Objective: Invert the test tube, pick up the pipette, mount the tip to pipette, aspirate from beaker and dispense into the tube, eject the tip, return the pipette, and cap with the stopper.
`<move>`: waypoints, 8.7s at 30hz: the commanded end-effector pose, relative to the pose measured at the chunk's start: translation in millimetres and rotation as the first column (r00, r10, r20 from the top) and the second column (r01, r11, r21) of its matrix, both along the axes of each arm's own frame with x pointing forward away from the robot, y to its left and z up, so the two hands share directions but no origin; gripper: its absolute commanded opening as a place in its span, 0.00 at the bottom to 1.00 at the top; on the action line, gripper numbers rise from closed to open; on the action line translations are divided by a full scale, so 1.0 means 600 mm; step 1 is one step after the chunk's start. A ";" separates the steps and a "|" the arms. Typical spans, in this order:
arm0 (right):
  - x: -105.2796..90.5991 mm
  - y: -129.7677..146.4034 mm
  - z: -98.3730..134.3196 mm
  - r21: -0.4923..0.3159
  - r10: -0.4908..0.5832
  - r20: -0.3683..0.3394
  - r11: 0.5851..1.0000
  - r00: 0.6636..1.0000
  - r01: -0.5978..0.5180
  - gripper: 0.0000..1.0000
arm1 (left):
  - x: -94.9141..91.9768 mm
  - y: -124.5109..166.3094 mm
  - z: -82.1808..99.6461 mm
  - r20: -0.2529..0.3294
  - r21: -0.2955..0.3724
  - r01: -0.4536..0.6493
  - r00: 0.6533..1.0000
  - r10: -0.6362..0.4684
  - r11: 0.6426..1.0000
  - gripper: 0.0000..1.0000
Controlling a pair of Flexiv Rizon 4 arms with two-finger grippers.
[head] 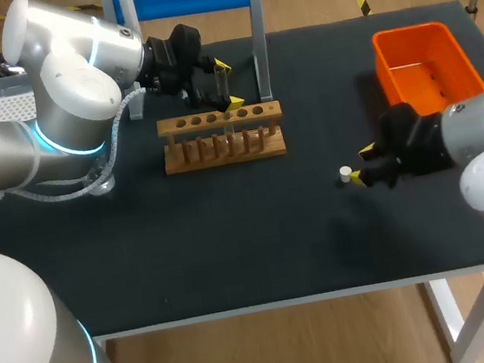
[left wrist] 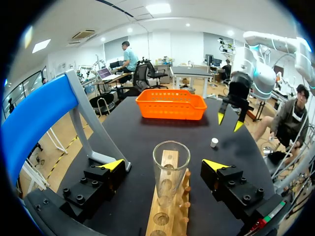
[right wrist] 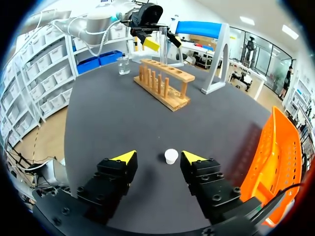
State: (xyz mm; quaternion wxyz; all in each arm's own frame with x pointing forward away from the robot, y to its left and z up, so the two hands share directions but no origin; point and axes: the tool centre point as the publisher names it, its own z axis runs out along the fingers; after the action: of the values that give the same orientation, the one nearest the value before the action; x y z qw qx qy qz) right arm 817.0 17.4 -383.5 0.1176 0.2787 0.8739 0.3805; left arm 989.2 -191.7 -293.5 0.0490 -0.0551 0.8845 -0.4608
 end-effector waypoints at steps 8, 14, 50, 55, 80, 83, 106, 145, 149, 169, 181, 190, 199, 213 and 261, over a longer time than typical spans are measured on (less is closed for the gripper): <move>0.010 0.010 -0.022 -0.024 -0.007 -0.012 1.000 1.000 0.007 0.58 | 0.000 0.000 0.001 -0.002 0.003 0.001 1.000 -0.001 1.000 1.00; 0.014 0.010 -0.033 -0.034 -0.012 -0.017 0.999 1.000 0.011 0.59 | 0.000 0.000 0.001 -0.002 0.003 0.001 1.000 -0.001 1.000 1.00; 0.035 0.018 -0.070 -0.063 -0.032 -0.029 0.998 0.999 0.030 0.53 | 0.000 0.000 0.001 -0.002 0.003 0.001 1.000 -0.001 1.000 1.00; 0.039 0.021 -0.071 -0.058 -0.036 -0.022 0.998 0.999 0.035 0.53 | 0.000 0.000 0.001 -0.002 0.003 0.001 1.000 -0.001 1.000 1.00; 0.049 0.028 -0.077 -0.055 -0.047 -0.015 0.997 0.999 0.046 0.47 | 0.000 0.000 0.001 -0.002 0.003 0.001 1.000 -0.001 1.000 1.00; 0.049 0.028 -0.078 -0.055 -0.048 -0.015 0.997 0.999 0.047 0.46 | 0.000 0.000 0.001 -0.002 0.003 0.001 1.000 -0.001 1.000 1.00; 0.051 0.023 -0.079 -0.064 -0.059 -0.014 0.996 0.998 0.058 0.17 | 0.000 0.000 0.001 -0.002 0.003 0.001 1.000 -0.001 1.000 1.00; 0.075 0.111 0.256 0.015 0.261 0.071 0.965 0.963 -0.263 0.00 | 0.000 0.000 0.001 -0.002 0.003 0.001 1.000 -0.001 1.000 1.00; 0.075 0.111 0.256 0.015 0.261 0.071 0.965 0.963 -0.263 0.00 | 0.000 0.000 0.001 -0.002 0.003 0.001 1.000 -0.001 1.000 1.00; 0.075 0.111 0.256 0.015 0.261 0.071 0.965 0.963 -0.263 0.00 | 0.000 0.000 0.001 -0.002 0.003 0.001 1.000 -0.001 1.000 1.00; 0.183 0.198 0.269 -0.006 0.410 0.075 0.912 0.909 -0.410 0.00 | 0.000 0.000 0.001 -0.002 0.003 0.001 1.000 -0.001 1.000 1.00; 0.228 0.253 0.275 -0.049 0.492 0.042 0.870 0.869 -0.491 0.00 | 0.000 0.000 0.001 -0.002 0.003 0.001 1.000 -0.001 1.000 1.00; 0.249 0.286 0.283 -0.039 0.512 0.029 0.859 0.859 -0.511 0.00 | 0.000 0.000 0.001 -0.002 0.003 0.001 1.000 -0.001 1.000 1.00; 0.264 0.317 0.293 -0.048 0.528 0.031 0.849 0.849 -0.526 0.00 | 0.000 0.000 0.001 -0.002 0.003 0.001 1.000 -0.001 1.000 1.00; 0.283 0.348 0.275 -0.055 0.525 0.021 0.850 0.851 -0.524 0.00 | 0.000 0.000 0.001 -0.002 0.003 0.001 1.000 -0.001 1.000 1.00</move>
State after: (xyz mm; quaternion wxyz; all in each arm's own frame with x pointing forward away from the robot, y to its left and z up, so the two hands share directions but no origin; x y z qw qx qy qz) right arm 987.0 227.8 -218.5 0.0312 0.0211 0.9237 0.3813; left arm 989.2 -191.6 -293.5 0.0490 -0.0550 0.8845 -0.4607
